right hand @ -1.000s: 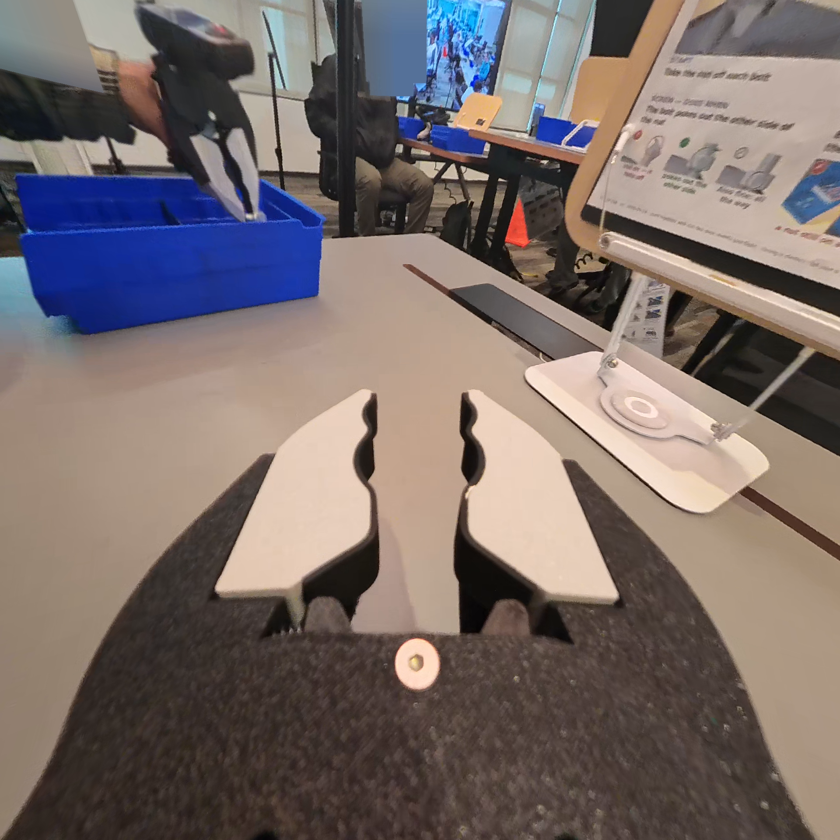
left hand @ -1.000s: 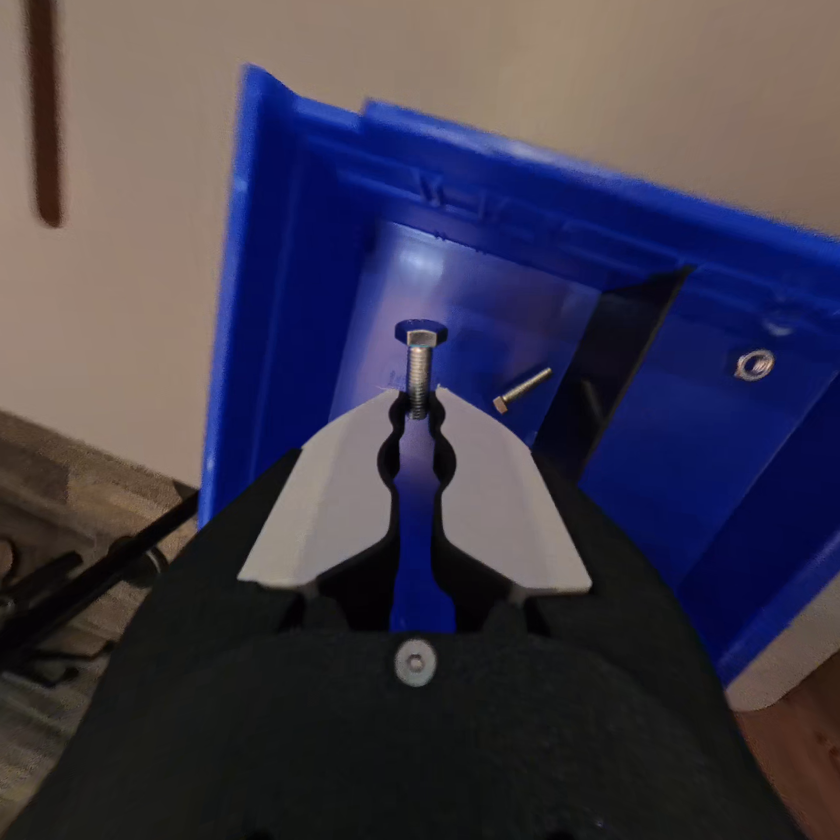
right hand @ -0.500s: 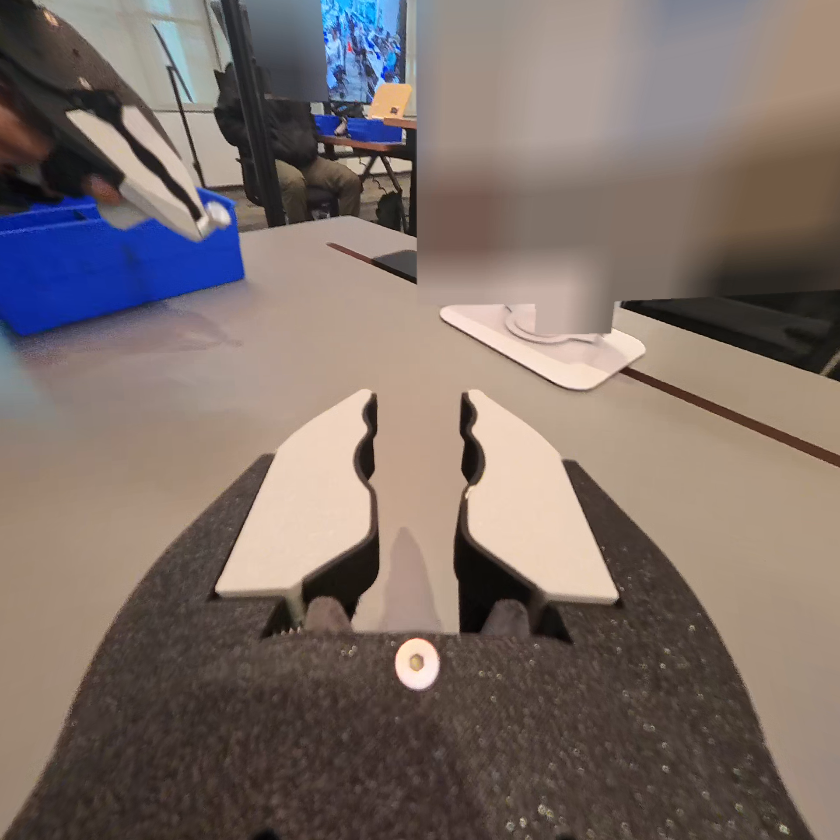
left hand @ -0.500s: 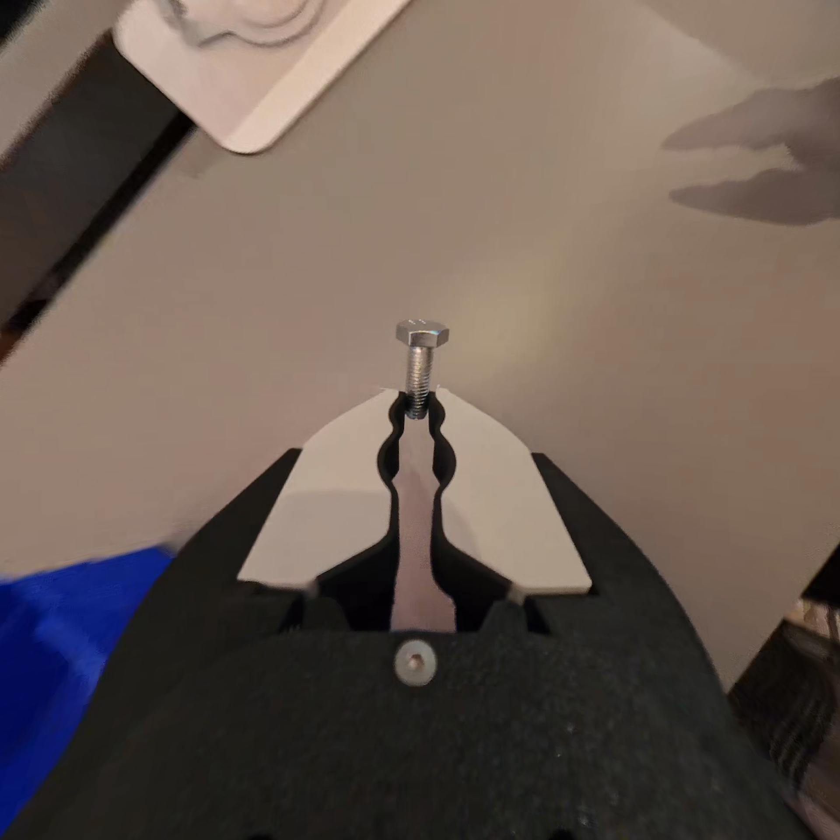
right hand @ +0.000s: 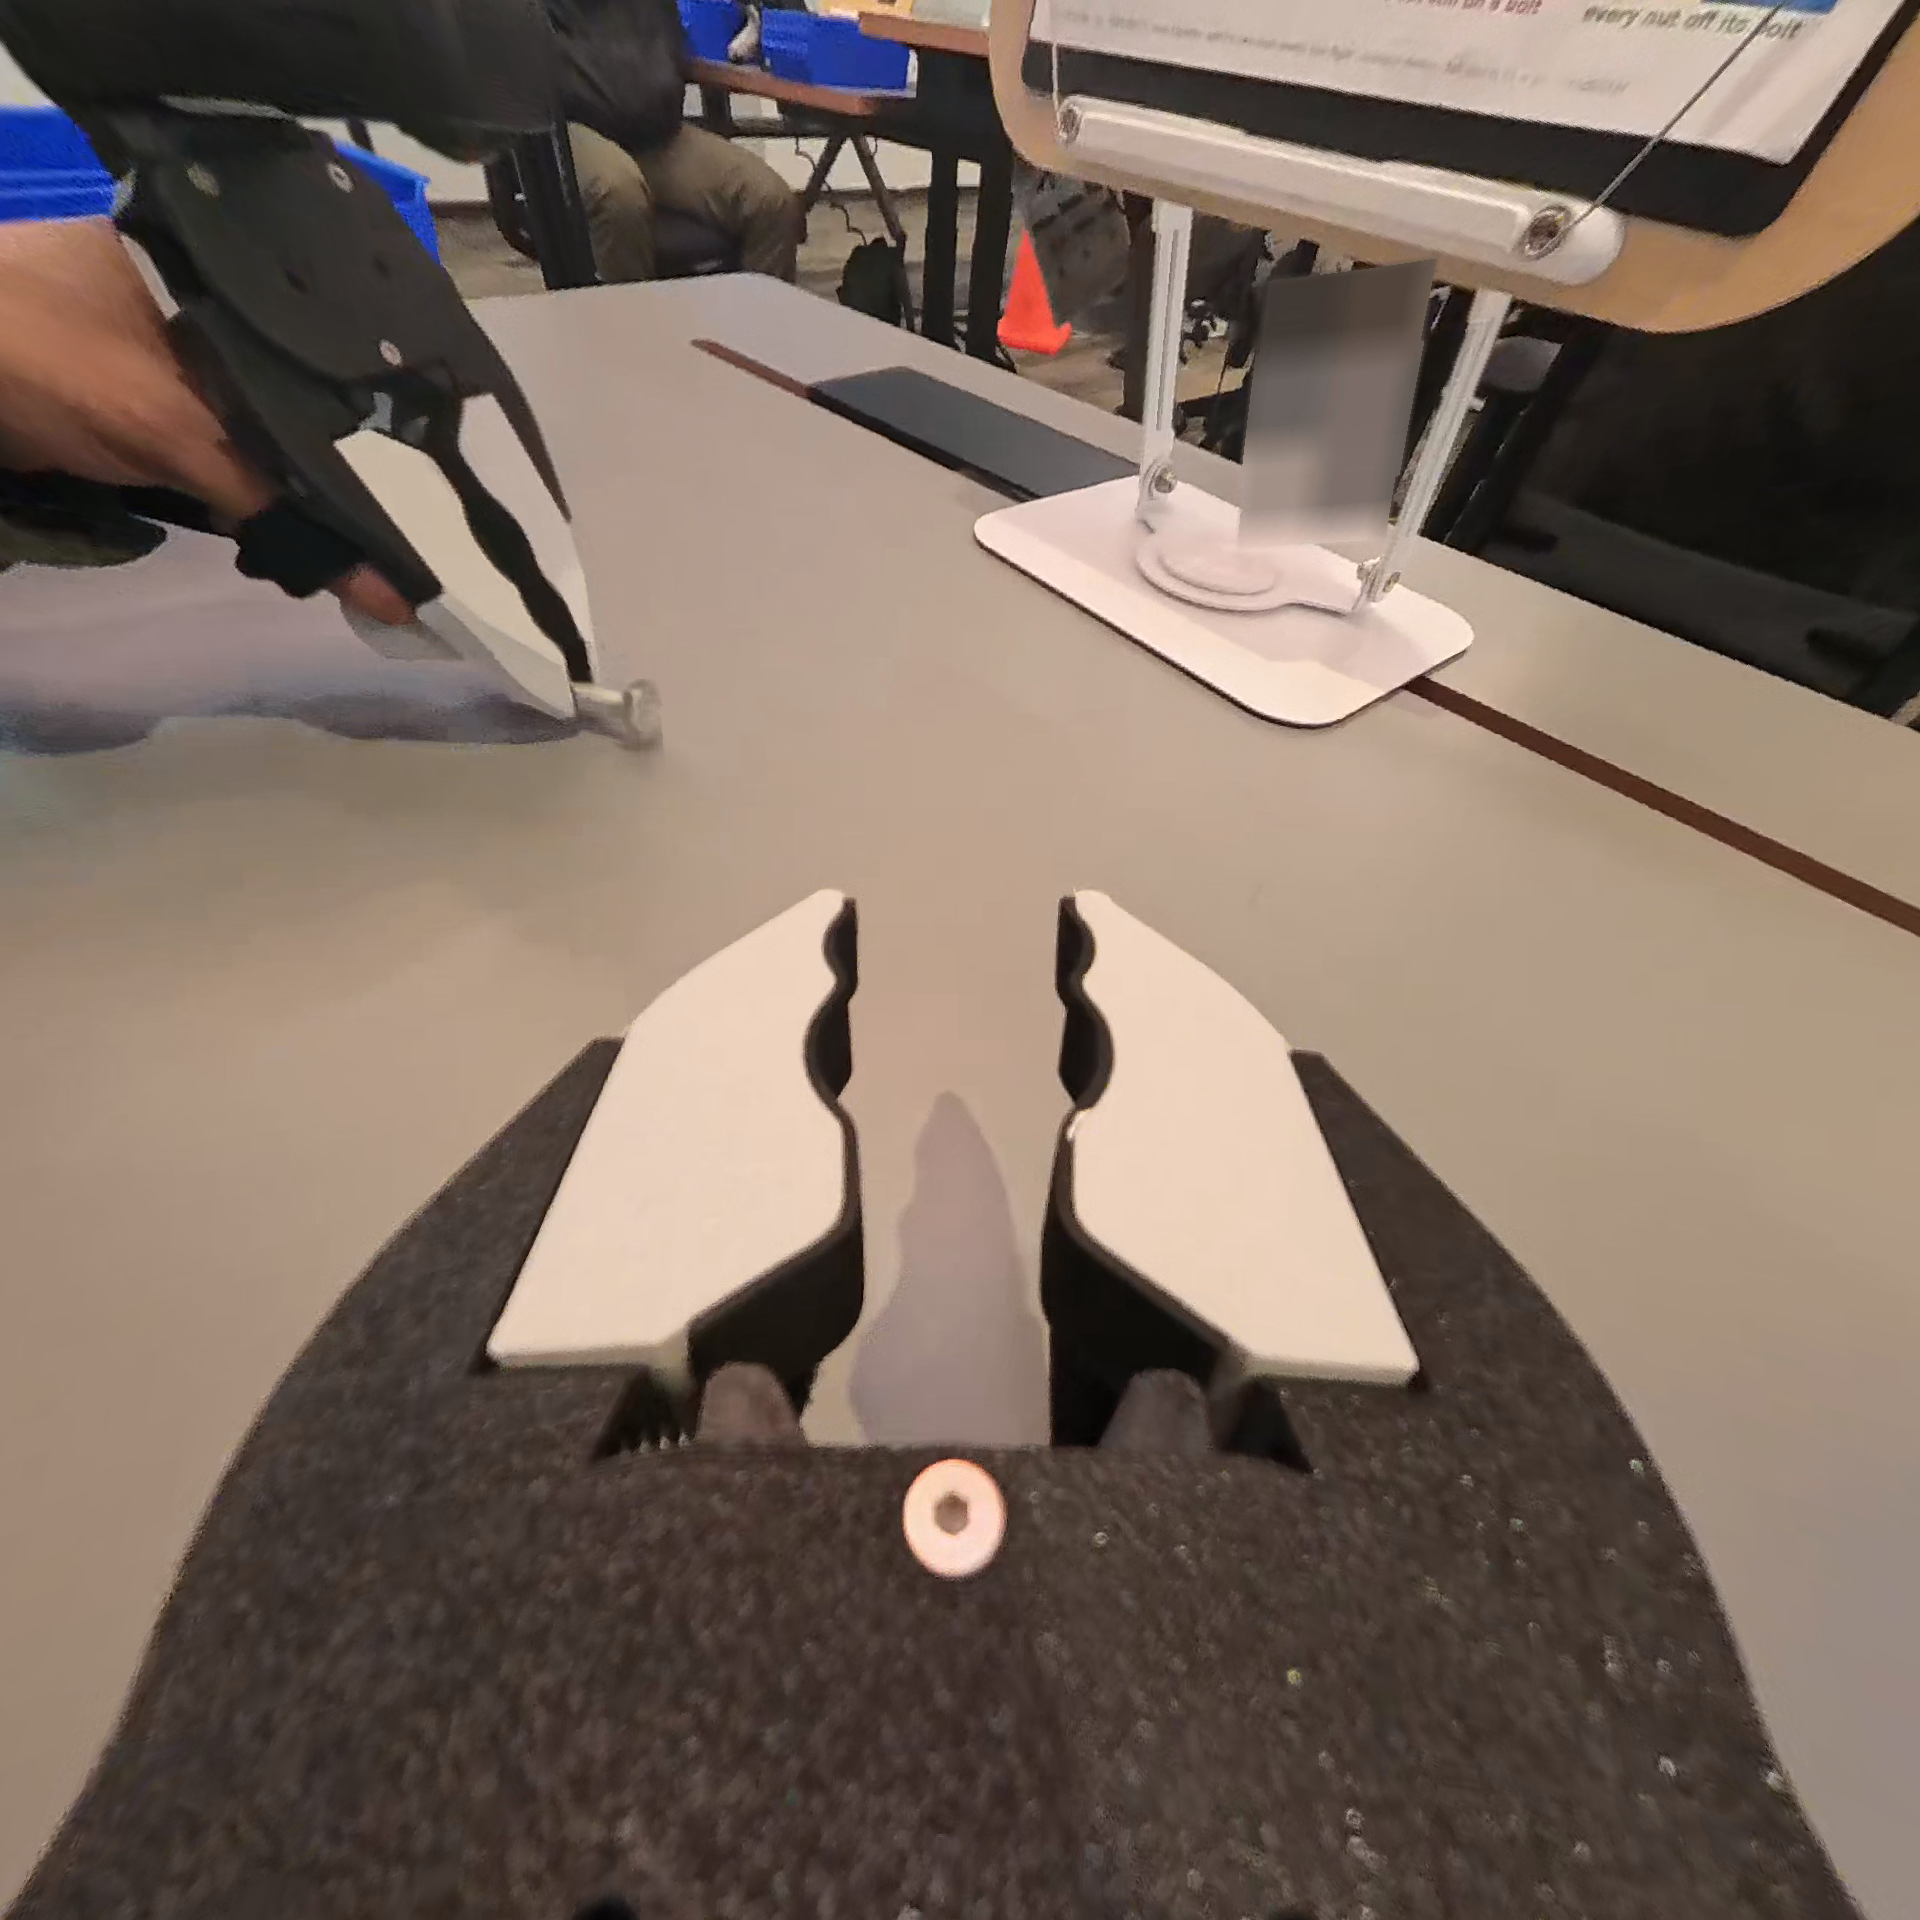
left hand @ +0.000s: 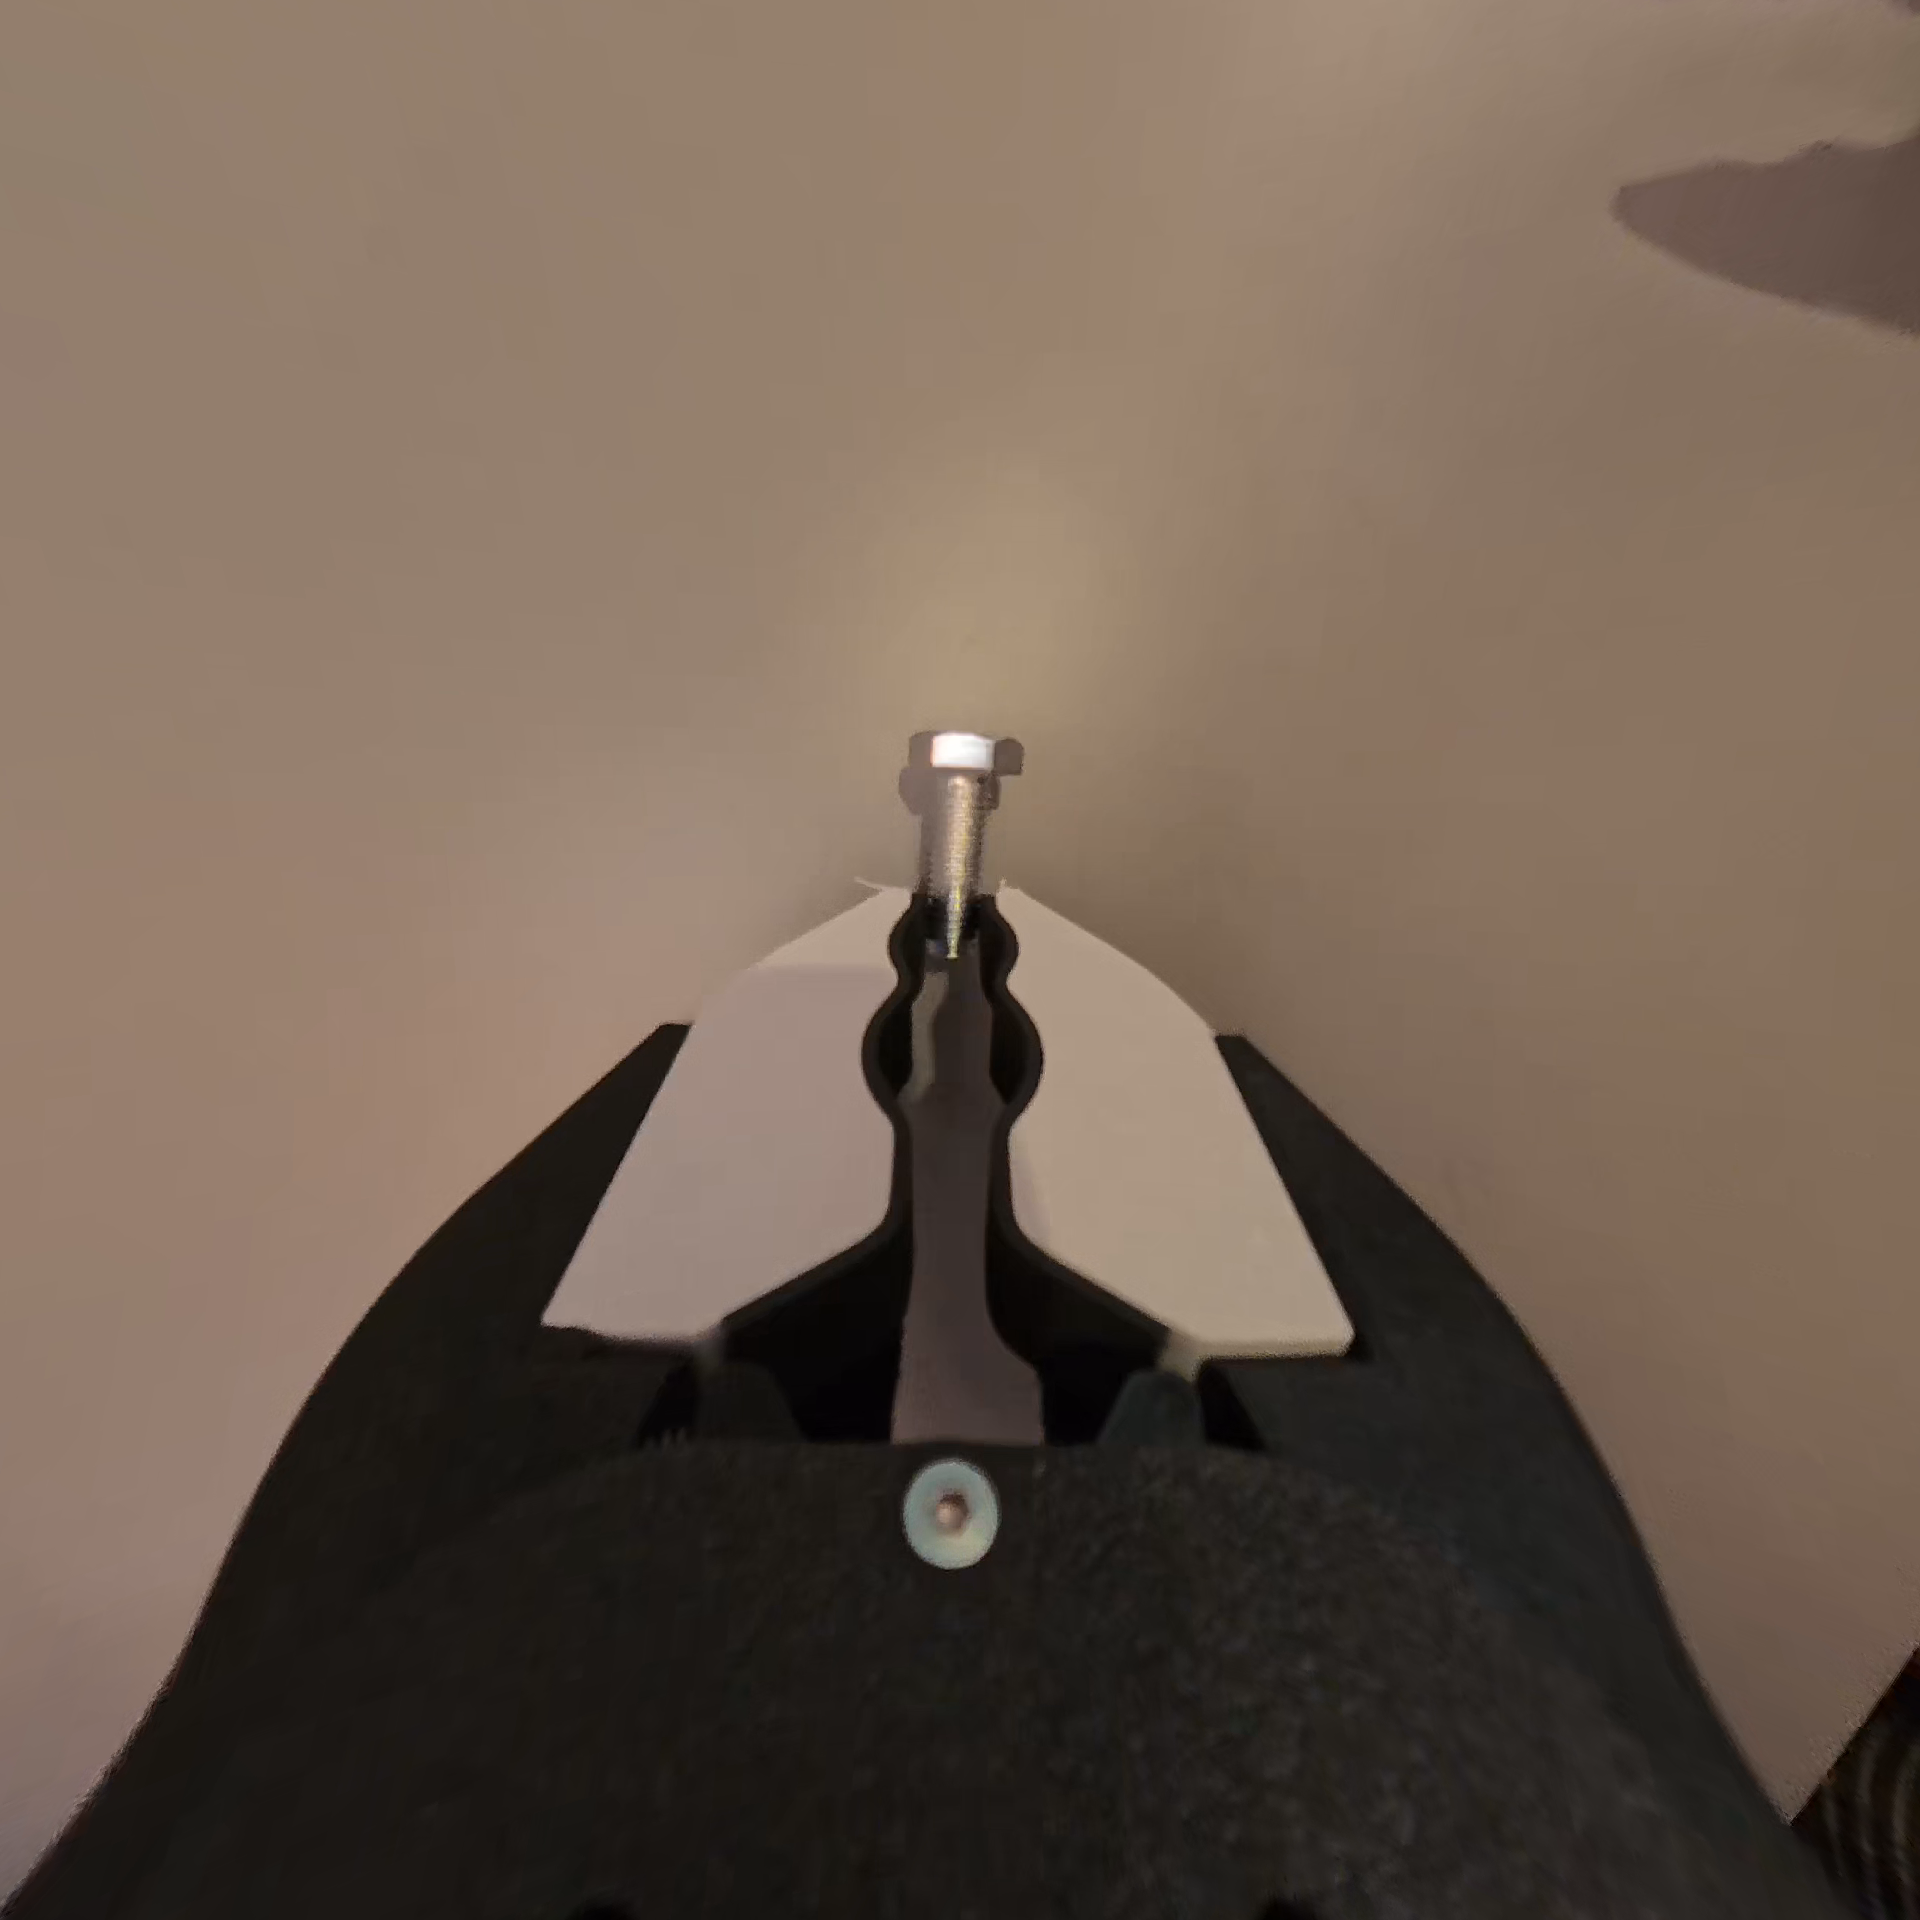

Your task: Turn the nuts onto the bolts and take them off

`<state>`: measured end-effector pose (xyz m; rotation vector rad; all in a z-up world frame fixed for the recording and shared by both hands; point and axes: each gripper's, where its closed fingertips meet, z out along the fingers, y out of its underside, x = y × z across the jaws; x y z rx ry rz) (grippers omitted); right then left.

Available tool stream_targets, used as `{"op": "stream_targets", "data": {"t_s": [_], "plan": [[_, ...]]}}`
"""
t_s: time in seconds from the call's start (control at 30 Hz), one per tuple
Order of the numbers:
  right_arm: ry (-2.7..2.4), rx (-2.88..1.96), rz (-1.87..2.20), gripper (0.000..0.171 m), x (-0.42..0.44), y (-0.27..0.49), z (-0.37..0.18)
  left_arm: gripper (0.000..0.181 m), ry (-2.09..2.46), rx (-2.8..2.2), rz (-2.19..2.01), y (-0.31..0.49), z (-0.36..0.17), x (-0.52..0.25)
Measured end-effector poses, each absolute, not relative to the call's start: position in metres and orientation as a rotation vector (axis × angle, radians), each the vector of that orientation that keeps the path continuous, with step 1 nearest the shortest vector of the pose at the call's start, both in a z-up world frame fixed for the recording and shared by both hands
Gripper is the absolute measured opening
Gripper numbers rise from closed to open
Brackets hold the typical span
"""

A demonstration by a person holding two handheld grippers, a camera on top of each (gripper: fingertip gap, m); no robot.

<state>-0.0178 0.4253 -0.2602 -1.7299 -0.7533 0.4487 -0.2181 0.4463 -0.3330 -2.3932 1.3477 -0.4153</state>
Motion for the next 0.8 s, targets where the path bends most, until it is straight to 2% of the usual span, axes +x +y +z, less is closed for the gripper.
{"op": "stream_targets", "data": {"t_s": [0.03, 0.3, 0.43, 0.53, 0.63, 0.7, 0.8], "plan": [[-0.754, -1.736, 0.455, 0.037, -0.019, 0.425, -0.262, 0.010, 1.358, -2.397, -0.422, 0.446, -0.336, -0.216], [-0.773, -1.764, 0.472, 0.042, -0.023, 0.424, -0.268, 0.015, 1.333, -2.358, -0.494, 0.447, -0.339, -0.209], [-0.779, -1.749, 0.488, 0.042, -0.027, 0.422, -0.266, 0.035, 1.297, -2.363, -0.503, 0.444, -0.334, -0.219], [-0.767, -1.736, 0.485, 0.042, -0.028, 0.421, -0.262, 0.039, 1.253, -2.299, -0.569, 0.433, -0.301, -0.239], [-0.762, -1.737, 0.466, 0.043, -0.028, 0.422, -0.259, 0.038, 1.151, -2.182, -0.610, 0.417, -0.236, -0.288], [-0.764, -1.736, 0.452, 0.042, -0.030, 0.424, -0.256, 0.035, 1.058, -2.155, -0.515, 0.411, -0.199, -0.347], [-0.779, -1.744, 0.444, 0.042, -0.037, 0.428, -0.253, 0.031, 0.910, -2.236, -0.280, 0.399, -0.181, -0.461]]}}
